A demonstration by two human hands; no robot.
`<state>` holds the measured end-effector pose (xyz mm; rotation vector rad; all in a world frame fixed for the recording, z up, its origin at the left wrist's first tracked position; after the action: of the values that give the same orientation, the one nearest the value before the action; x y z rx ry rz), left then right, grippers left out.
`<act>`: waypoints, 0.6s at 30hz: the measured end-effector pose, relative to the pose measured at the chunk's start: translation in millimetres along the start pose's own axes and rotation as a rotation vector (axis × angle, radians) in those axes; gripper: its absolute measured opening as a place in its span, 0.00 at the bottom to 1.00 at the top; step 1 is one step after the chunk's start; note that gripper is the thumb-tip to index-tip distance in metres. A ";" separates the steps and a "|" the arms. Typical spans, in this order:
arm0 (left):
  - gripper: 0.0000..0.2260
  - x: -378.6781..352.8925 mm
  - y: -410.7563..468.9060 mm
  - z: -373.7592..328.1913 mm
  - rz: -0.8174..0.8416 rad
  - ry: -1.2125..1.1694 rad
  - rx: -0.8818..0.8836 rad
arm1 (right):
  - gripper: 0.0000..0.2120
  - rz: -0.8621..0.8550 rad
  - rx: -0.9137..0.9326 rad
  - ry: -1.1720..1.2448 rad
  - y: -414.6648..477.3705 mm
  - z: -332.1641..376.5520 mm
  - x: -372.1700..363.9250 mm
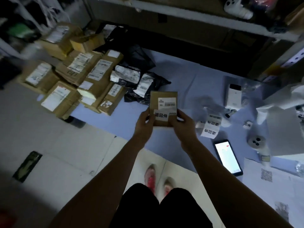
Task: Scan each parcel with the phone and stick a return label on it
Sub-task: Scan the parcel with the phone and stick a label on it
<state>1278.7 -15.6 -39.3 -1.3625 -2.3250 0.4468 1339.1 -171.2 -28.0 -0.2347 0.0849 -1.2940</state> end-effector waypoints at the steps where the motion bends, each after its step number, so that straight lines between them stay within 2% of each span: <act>1: 0.15 15.3 -6.6 -7.2 -0.052 -0.024 -0.029 | 0.15 0.029 0.022 0.017 -1.0 8.4 -12.5; 9: 0.11 165.4 -64.9 -27.6 -0.314 -0.172 -0.170 | 0.15 0.320 0.140 0.037 -30.5 65.5 -149.6; 13: 0.11 255.1 -74.8 -5.3 -0.401 -0.217 -0.220 | 0.13 0.443 0.180 -0.005 -55.0 79.8 -240.5; 18: 0.14 381.6 -66.5 38.9 -0.469 -0.234 -0.210 | 0.15 0.524 0.196 -0.081 -85.0 79.5 -372.4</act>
<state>1041.7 285.9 27.8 -0.8310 -2.8421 0.2294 1172.4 174.5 42.4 -0.0866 -0.0485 -0.7632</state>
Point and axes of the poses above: each hand's wrist, its own y-axis towards the middle knuckle, its own x-axis out of the back of the hand, z = x × y, the point moved 4 cm from there along y, towards the middle knuckle, and after that the axes turned 8 degrees about x, right-handed, at the moved point
